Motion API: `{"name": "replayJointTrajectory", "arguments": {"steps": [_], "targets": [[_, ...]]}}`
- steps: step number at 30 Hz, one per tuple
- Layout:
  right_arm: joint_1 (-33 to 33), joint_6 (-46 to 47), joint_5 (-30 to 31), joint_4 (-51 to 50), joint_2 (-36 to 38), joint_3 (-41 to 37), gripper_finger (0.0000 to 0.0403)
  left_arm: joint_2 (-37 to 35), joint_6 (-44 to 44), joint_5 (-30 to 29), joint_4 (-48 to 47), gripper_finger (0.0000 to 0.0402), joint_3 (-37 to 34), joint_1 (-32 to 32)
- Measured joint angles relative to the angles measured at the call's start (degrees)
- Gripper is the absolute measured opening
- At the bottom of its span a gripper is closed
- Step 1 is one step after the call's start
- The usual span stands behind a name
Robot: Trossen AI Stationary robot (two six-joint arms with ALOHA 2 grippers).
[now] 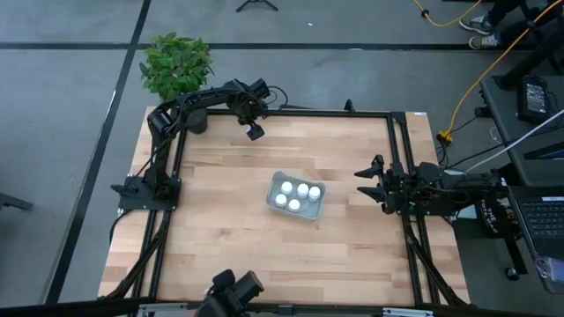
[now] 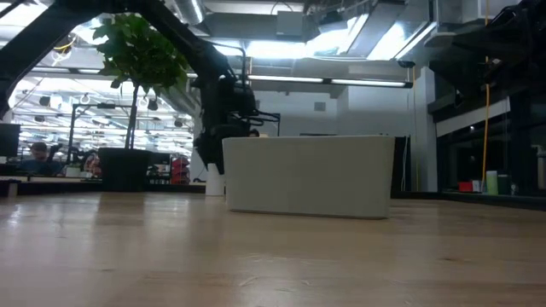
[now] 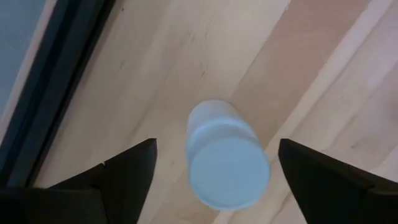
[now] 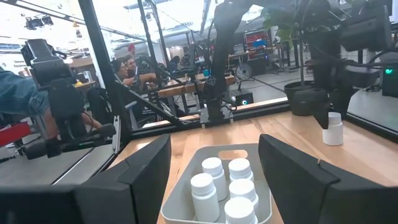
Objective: Pick and place pill bottles into a basket
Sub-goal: Put the white large pill bottle into the bin
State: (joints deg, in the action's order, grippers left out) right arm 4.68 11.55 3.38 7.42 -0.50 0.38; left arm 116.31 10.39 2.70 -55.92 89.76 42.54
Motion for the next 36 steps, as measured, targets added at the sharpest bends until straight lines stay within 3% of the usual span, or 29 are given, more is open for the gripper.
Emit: {"name": "replayJointTrajectory", "arguments": {"steps": [4,11,17,23,29,36], "targets": [[-0.01,-0.01,-0.01,0.00,0.00,0.00,0.0245,0.00,0.01,0.00,0.72,0.0283,0.00,0.11],[0.01,0.00,0.00,0.00,-0.01,0.00,0.0245,-0.13,-0.42,-0.15,-0.08,0.0151,0.11,-0.03],[-0.01,0.00,0.00,0.00,0.01,0.00,0.0245,-1.09,-3.24,3.76,-2.25,0.0151,-0.07,-1.06],[0.01,-0.02,-0.02,-0.02,-0.01,0.00,0.0245,-7.11,-6.09,8.67,-2.20,0.0151,0.00,-5.11],[-0.01,0.00,0.00,0.00,-0.01,0.00,0.0245,-14.22,-7.73,9.05,-2.71,0.0151,2.42,-13.44],[0.01,-0.02,-0.02,-0.02,0.00,0.00,0.0245,-15.87,-9.75,9.06,-2.76,0.0151,10.50,-25.39]]}}
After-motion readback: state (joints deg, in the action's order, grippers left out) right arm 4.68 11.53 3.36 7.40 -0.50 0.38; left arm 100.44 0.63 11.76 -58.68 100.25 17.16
